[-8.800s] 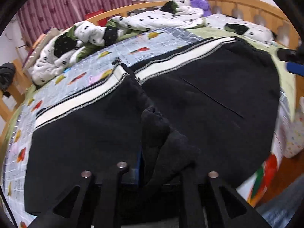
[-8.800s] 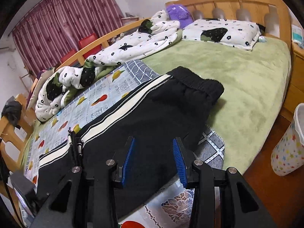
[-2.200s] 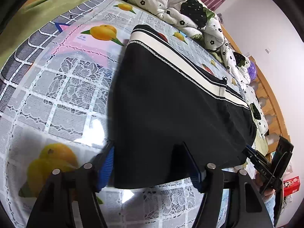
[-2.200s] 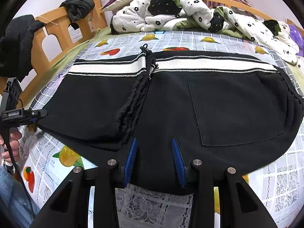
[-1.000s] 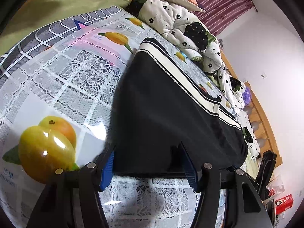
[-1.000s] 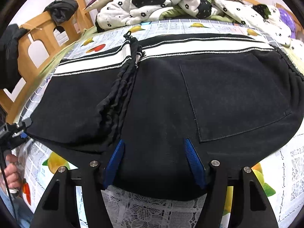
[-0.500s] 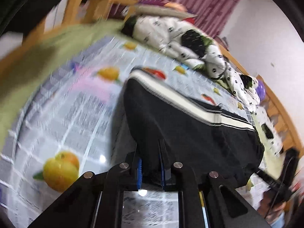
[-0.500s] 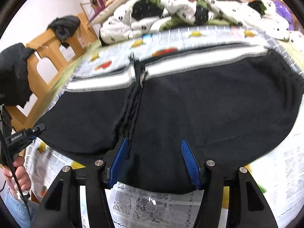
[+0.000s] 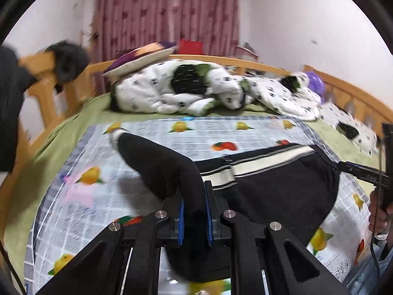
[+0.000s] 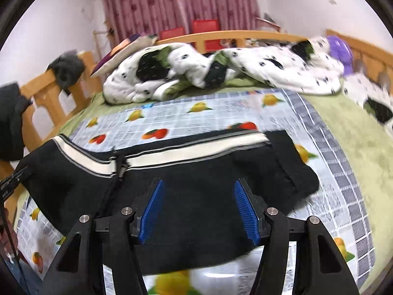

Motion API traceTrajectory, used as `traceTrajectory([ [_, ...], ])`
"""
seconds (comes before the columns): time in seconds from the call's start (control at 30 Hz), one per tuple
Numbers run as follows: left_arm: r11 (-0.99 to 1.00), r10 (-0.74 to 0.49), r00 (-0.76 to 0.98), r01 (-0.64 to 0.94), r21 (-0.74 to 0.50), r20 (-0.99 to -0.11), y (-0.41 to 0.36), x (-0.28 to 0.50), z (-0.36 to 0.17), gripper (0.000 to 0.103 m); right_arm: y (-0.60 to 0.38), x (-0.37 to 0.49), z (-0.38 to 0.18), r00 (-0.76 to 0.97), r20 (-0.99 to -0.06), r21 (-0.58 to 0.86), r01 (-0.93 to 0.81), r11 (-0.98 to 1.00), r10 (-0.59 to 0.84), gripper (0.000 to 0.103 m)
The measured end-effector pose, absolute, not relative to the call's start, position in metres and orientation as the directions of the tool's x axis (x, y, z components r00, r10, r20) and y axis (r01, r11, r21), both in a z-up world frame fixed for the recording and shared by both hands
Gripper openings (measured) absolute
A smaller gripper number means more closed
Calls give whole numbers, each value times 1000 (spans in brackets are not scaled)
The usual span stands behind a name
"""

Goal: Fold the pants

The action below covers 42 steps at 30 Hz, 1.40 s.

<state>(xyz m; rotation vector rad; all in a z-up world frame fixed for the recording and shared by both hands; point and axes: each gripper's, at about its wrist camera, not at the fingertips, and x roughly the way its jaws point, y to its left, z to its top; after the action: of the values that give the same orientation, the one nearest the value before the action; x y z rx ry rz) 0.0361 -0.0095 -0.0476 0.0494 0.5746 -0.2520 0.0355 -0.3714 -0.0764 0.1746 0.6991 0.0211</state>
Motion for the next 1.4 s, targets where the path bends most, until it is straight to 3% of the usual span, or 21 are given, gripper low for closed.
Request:
traceTrajectory([
  [0.27,904,-376,728,425,-54,-572,-127,35,-61,12,-444,23,-109,711,-700,228,134,964,67,59],
  [0.57,859,-415,536,497,-124,-735,-214,41,-149,16,-462,5,-110,731,-667,348,139,927,141,59],
  [0.73,797,-527,497,569,-200,-689,-182,14,-129,33,-449,11,-109,728,-658,368,88,926,192,59],
  [0.83,815,-520,543,547,-193,-659,-154,-1,-116,53,-434,17,-111,717,-660,362,44,931,223,59],
  [0.9,840,-488,596,518,-159,-638,-127,-12,-110,58,-420,24,-115,698,-662,391,8,920,275,59],
  [1.03,914,-364,649,386,-123,-668,-75,-20,-117,60,-388,45,-138,607,-673,491,-61,869,423,59],
  [1.23,933,-344,579,301,-199,-739,-43,-8,-149,60,-337,87,-179,402,-752,515,-135,846,522,59],
  [1.3,923,-367,565,321,-213,-739,-47,-4,-154,61,-330,92,-180,421,-749,504,-140,853,512,59],
  [1.33,922,-366,555,325,-210,-747,-51,-1,-158,63,-327,93,-178,425,-750,493,-153,856,508,55],
  [1.37,923,-362,545,322,-210,-756,-55,2,-163,63,-325,95,-178,422,-752,489,-158,858,506,41],
  [1.4,923,-363,536,319,-215,-762,-59,5,-168,63,-326,97,-177,425,-748,495,-153,855,510,33],
])
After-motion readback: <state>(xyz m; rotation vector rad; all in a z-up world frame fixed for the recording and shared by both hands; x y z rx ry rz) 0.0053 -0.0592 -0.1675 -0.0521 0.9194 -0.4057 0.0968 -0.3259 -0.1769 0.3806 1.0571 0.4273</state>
